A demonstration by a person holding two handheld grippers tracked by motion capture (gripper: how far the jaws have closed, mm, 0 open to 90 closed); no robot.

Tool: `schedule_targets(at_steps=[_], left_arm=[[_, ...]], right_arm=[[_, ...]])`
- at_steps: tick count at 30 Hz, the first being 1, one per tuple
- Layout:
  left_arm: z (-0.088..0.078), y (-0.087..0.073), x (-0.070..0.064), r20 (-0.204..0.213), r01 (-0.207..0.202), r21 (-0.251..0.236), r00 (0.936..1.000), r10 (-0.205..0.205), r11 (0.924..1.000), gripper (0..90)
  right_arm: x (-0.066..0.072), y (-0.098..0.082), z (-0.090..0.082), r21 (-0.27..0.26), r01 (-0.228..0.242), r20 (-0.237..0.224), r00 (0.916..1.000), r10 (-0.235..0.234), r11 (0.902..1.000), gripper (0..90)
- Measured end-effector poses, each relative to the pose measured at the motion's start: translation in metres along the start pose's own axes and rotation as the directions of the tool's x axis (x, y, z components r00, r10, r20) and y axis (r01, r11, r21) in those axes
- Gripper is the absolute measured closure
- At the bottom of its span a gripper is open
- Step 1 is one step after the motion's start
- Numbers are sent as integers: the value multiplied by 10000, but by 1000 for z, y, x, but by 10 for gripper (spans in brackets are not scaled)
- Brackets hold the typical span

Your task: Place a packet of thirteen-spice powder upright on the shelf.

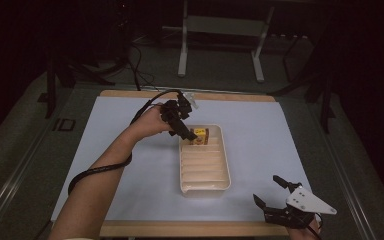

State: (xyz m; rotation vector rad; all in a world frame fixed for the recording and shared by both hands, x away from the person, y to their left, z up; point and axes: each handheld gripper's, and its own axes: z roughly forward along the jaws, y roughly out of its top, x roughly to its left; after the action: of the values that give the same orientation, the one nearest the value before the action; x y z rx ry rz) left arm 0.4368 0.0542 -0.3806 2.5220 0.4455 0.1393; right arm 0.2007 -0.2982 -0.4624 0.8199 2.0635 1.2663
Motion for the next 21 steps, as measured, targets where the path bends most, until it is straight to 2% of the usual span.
schedule_targets(at_steps=[3, 8, 9, 10, 12, 14, 16, 18, 21], left_arm=[[-7, -5, -3, -157, 253, -459, 9995, -261, 9986, 8], [-17, -17, -9, -407, 518, -796, 9976, -552, 9955, 8], [-22, -24, -13, -579, 557, -883, 9965, -609, 9945, 8], [-25, -28, -14, -561, 587, -990, 9963, -645, 9934, 8], [-32, -36, -17, -581, 715, -1525, 9950, -811, 9857, 8], [-39, -44, -19, -674, 853, -1806, 9928, -989, 9798, 9], [-43, -52, -23, -1018, 882, -1872, 9889, -1086, 9783, 9], [-46, -59, -24, -1188, 1008, -1899, 9851, -1247, 9766, 8], [-50, -68, -26, -1379, 1474, -2066, 9743, -1779, 9672, 9]], right_arm=[[0, 0, 0, 4, -43, 17, 10000, 43, 10000, 150], [0, 0, 0, 25, 17, 40, 10000, -17, 10000, 150], [0, 0, 0, 26, 4, 56, 10000, -4, 10000, 150], [0, 0, 0, 24, -3, 66, 10000, 3, 10000, 150], [0, 0, 1, 21, -23, 79, 10000, 22, 10000, 150], [1, 0, 1, 55, -19, 93, 10000, 19, 10000, 150], [1, 0, 1, 51, -14, 104, 9999, 14, 10000, 150], [0, 0, 1, 66, 0, 125, 9999, 0, 10000, 150], [0, 0, 1, 58, -24, 141, 9999, 23, 10000, 150]])
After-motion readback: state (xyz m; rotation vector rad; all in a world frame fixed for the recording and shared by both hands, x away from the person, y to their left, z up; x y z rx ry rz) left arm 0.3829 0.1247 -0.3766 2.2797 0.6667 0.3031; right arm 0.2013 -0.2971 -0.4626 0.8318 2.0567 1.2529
